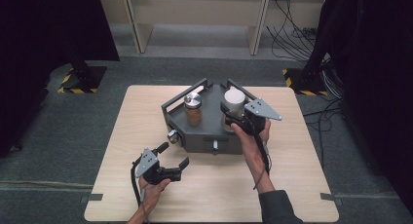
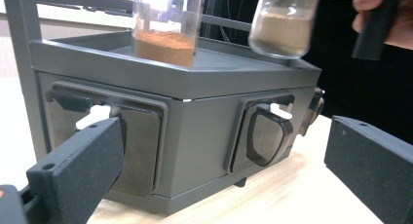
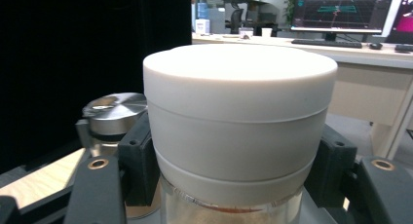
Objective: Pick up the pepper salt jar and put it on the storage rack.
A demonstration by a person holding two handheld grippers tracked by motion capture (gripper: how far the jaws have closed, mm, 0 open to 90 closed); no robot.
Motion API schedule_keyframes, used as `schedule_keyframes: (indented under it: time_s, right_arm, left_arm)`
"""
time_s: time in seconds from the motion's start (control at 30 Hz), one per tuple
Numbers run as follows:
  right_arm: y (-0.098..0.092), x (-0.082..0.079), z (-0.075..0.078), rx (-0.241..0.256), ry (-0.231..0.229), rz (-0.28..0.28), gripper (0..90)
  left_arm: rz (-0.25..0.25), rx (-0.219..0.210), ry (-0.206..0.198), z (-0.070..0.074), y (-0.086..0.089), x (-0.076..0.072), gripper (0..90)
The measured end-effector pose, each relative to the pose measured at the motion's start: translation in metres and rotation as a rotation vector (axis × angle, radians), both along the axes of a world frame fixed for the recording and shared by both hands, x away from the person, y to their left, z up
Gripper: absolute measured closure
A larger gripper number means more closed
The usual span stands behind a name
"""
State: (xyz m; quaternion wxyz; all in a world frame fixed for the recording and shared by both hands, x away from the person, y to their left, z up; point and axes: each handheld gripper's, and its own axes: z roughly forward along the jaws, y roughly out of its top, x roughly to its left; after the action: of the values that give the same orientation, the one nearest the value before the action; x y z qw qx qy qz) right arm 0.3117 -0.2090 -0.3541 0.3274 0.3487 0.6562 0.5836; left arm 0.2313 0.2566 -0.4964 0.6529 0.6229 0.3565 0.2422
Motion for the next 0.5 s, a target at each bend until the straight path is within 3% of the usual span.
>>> schedule_keyframes:
  time_s: [0.5]
  right_arm:
    - [0.018, 0.024, 0.002, -0.045, 0.045, -0.084, 34.9]
  left_arm:
    - [-0.005, -0.005, 0.000, 0.000, 0.000, 0.000, 0.3]
